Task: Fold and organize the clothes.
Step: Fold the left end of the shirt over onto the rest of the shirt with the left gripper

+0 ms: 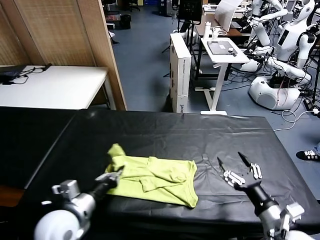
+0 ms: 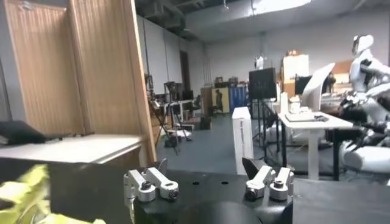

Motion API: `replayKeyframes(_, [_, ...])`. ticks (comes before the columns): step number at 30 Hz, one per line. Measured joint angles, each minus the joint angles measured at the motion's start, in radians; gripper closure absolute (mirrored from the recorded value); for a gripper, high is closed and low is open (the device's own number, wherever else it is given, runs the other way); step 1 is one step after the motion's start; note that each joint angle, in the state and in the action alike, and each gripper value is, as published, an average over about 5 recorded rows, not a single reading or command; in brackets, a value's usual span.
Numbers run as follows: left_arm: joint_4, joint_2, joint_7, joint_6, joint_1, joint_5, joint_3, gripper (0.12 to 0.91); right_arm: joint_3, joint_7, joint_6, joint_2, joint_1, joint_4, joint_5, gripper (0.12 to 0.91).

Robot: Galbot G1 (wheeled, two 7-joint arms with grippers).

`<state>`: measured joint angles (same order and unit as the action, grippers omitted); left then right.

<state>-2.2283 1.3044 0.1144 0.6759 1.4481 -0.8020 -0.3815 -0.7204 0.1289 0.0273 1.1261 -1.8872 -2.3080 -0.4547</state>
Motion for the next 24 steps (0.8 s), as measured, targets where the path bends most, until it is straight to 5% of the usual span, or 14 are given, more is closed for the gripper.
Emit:
replayKeyframes(10, [0.062, -0.009, -0.018, -0.005, -0.075, -0.005, 0.156, 0.853, 0.001, 0.002, 0.001, 0.009, -0.031, -0.012, 0.011, 0.118])
replayKeyframes(24, [0.129, 0.027, -0.02, -0.006, -0.134, 0.003, 0.241, 0.853, 0.008, 0.001, -0.003, 0.01, -0.029, -0.006, 0.017, 0.118])
